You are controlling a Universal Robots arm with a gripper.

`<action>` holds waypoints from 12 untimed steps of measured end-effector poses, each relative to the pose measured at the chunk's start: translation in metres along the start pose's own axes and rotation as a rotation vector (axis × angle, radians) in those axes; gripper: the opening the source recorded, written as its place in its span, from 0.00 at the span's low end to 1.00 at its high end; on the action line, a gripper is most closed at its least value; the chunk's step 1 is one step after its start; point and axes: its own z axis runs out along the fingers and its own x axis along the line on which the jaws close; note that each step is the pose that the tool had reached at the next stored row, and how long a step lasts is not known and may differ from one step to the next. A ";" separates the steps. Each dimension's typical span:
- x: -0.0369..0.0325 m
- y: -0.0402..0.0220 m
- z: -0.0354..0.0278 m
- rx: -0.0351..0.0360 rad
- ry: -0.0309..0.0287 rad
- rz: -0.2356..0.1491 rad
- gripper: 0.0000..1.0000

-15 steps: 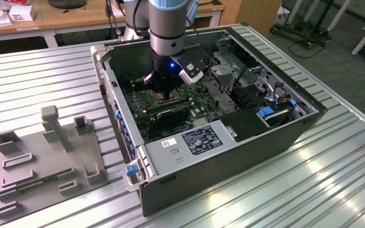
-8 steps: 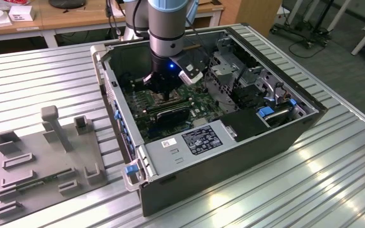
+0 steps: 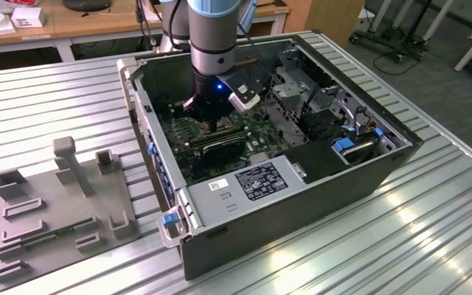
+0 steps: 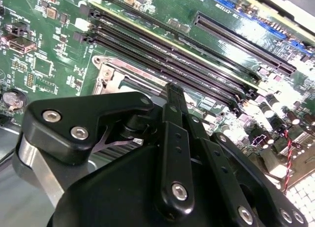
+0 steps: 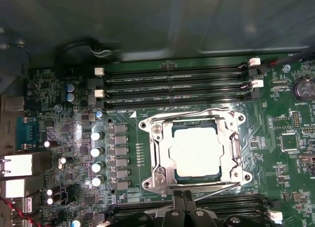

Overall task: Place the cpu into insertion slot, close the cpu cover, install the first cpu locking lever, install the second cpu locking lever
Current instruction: 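Install the second cpu locking lever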

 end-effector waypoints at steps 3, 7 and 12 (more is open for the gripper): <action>0.0018 -0.0002 0.0005 0.0001 0.0000 0.000 0.10; 0.0027 -0.0004 0.0007 0.0001 0.0000 0.000 0.10; 0.0040 -0.0005 0.0010 -0.0002 -0.0005 0.000 0.10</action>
